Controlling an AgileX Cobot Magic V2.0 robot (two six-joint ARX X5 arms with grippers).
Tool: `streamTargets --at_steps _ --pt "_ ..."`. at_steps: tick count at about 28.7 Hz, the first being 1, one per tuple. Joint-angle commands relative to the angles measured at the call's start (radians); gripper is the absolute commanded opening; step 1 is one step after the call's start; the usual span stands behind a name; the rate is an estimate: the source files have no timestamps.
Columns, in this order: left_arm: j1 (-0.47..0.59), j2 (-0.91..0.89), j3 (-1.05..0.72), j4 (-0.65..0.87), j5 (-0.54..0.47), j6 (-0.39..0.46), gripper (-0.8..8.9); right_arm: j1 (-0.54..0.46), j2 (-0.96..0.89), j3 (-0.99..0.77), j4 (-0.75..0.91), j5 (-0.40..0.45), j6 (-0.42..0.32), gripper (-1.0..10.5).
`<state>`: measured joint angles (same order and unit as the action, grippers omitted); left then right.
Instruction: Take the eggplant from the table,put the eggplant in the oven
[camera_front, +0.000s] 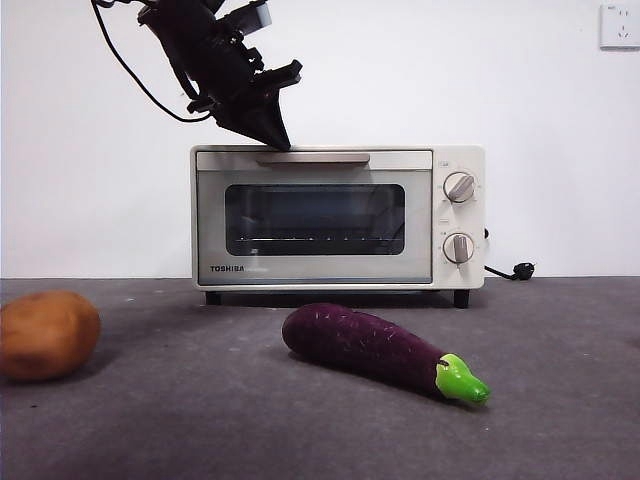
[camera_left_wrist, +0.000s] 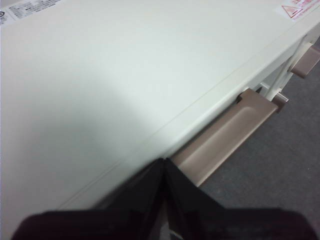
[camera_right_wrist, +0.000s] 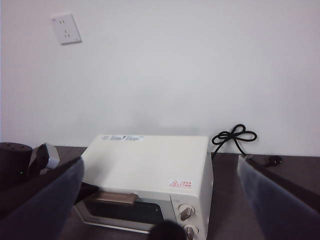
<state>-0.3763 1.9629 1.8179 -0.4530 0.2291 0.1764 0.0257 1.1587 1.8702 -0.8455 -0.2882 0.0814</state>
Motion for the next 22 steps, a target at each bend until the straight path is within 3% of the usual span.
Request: streamTargets --at_steps 1,22 --pt "-0.004 0.018 0.003 0.011 0.001 0.024 -0.06 0.002 0.004 0.005 0.002 -0.002 -0.008 6.0" --pt "-0.023 0.063 0.003 -0.06 0.014 0.041 -0.06 0.002 0.005 0.005 -0.016 -0.023 -0.007 6.0"
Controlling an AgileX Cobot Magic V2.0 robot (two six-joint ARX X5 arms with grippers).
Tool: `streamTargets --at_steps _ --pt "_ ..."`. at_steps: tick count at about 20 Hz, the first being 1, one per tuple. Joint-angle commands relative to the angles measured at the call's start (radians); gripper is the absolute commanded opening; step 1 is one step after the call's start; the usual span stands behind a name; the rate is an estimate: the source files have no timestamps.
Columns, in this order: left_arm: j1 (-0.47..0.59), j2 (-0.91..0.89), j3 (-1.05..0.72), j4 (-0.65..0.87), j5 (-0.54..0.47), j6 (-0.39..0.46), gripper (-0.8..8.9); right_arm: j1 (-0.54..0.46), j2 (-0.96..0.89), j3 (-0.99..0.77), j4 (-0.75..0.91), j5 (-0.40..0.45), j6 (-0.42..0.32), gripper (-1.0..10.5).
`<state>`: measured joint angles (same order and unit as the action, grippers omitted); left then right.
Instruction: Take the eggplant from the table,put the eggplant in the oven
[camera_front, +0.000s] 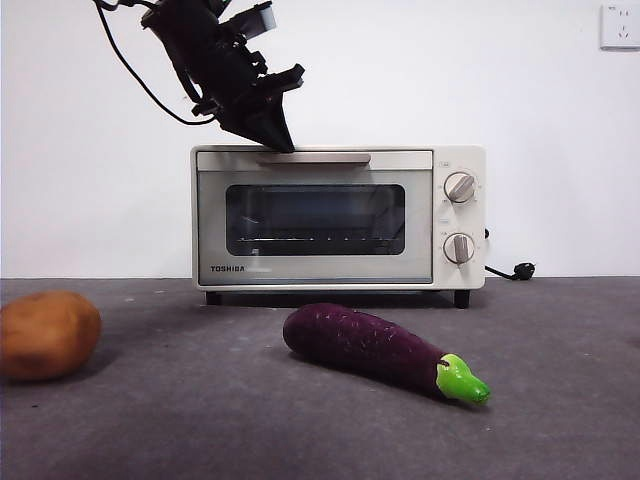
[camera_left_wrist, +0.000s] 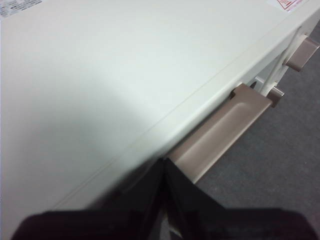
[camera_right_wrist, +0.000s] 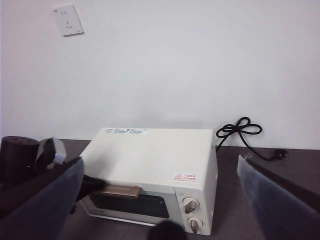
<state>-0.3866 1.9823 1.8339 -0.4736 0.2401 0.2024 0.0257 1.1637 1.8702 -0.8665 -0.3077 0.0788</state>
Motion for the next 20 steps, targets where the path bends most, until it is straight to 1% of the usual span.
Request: streamTargets --at_steps 1,7,14,20 --pt "-0.016 0.045 -0.013 -0.048 0.003 0.015 -0.06 0.002 0.0 0.005 0.005 -0.003 -0.005 6.0" --pt "-0.04 0.047 -0.013 -0.098 0.058 0.018 -0.06 0.002 0.004 0.005 0.01 -0.003 -0.005 6.0" --pt "-0.075 0.047 -0.013 -0.159 0.06 0.018 -0.06 0.002 0.006 0.005 0.012 -0.003 -0.005 6.0" --pt "-0.103 0.047 -0.013 -0.217 0.172 0.013 -0.06 0.002 0.006 0.005 0.013 -0.003 -0.005 6.0"
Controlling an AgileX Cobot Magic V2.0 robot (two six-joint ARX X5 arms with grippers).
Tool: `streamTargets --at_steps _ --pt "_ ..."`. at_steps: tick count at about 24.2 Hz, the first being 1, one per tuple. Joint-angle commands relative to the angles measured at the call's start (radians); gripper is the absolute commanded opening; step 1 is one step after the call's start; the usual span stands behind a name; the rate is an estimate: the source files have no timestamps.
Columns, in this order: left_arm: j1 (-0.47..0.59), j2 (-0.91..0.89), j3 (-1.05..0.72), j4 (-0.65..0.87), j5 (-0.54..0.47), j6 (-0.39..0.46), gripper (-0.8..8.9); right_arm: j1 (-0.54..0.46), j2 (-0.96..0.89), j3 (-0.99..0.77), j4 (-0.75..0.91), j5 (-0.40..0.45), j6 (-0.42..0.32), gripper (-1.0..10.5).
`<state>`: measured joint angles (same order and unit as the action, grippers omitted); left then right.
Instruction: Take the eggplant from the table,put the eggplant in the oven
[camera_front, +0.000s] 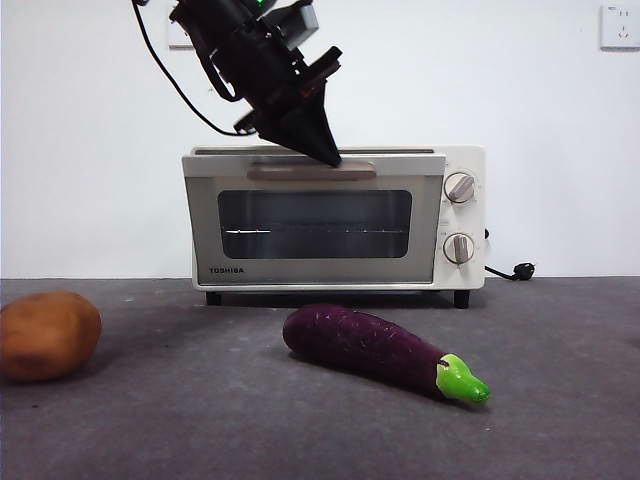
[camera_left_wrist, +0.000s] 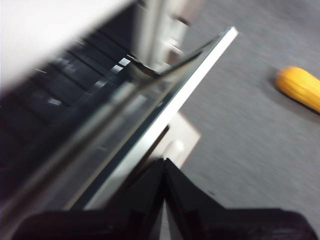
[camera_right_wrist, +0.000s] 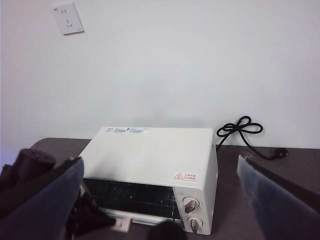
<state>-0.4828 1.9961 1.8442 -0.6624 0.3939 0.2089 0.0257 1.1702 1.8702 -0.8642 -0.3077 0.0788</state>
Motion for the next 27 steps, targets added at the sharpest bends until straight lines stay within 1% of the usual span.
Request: streamTargets --at_steps 1,11,16,20,27 --pt "-0.013 0.033 -0.023 -0.04 0.029 0.006 -0.06 0.002 0.0 0.005 0.01 -0.003 -0.005 6.0" --pt "-0.055 0.033 -0.023 -0.107 0.033 0.007 -0.06 0.002 0.005 0.005 0.01 -0.004 -0.004 6.0" --pt "-0.062 0.033 -0.023 -0.112 0.037 0.004 -0.06 0.002 0.005 0.005 0.011 -0.004 -0.004 6.0" --pt "-0.062 0.033 -0.023 -0.112 0.063 0.004 -0.06 0.002 0.005 0.005 0.01 -0.004 -0.004 6.0" --pt "-0.048 -0.002 -0.023 -0.099 0.05 0.004 -0.06 0.009 0.006 0.005 0.005 -0.011 -0.005 6.0"
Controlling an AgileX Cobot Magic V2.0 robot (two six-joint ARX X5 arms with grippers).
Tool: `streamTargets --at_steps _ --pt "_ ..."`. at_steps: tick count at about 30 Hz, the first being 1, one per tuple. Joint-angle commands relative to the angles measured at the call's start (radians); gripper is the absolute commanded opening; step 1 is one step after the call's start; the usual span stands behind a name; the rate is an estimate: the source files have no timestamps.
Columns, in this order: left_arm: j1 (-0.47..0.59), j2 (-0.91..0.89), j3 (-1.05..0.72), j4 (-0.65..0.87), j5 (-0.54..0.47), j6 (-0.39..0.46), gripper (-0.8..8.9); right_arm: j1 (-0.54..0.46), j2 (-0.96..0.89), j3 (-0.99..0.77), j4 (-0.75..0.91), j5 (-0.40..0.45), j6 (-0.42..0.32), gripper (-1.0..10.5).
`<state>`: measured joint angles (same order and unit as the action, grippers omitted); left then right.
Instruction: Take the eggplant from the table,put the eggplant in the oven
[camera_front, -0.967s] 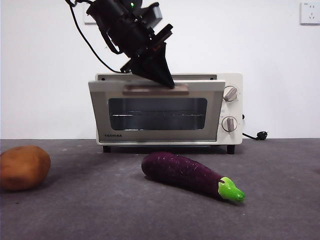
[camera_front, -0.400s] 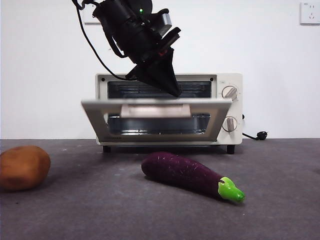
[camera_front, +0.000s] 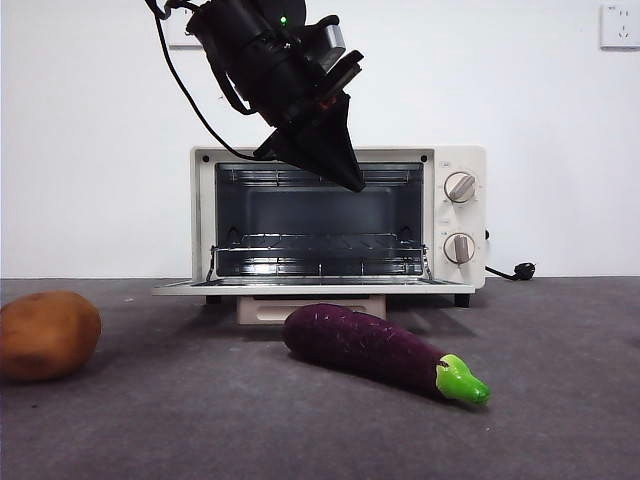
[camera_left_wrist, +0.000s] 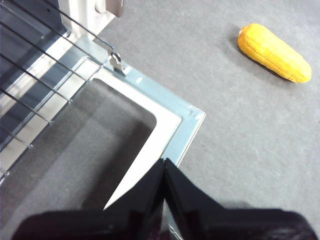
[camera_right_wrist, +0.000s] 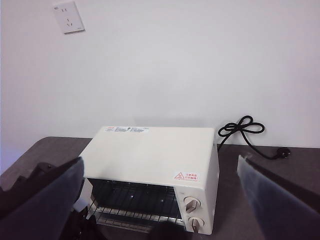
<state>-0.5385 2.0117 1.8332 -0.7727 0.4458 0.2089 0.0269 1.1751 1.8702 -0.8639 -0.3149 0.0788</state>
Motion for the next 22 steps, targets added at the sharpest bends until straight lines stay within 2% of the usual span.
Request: streamTargets --at_steps 1,9,22 --pt "0.015 -0.031 -0.011 0.013 -0.001 0.004 -0.06 0.013 0.002 0.005 0.003 -0.003 -0.005 6.0" --pt "0.097 -0.179 -0.01 0.011 -0.001 0.002 -0.06 0.056 0.014 0.005 -0.036 -0.004 -0.017 6.0" --pt "0.319 -0.549 -0.01 -0.005 -0.002 -0.076 -0.06 0.22 0.091 0.005 -0.214 -0.003 -0.089 6.0"
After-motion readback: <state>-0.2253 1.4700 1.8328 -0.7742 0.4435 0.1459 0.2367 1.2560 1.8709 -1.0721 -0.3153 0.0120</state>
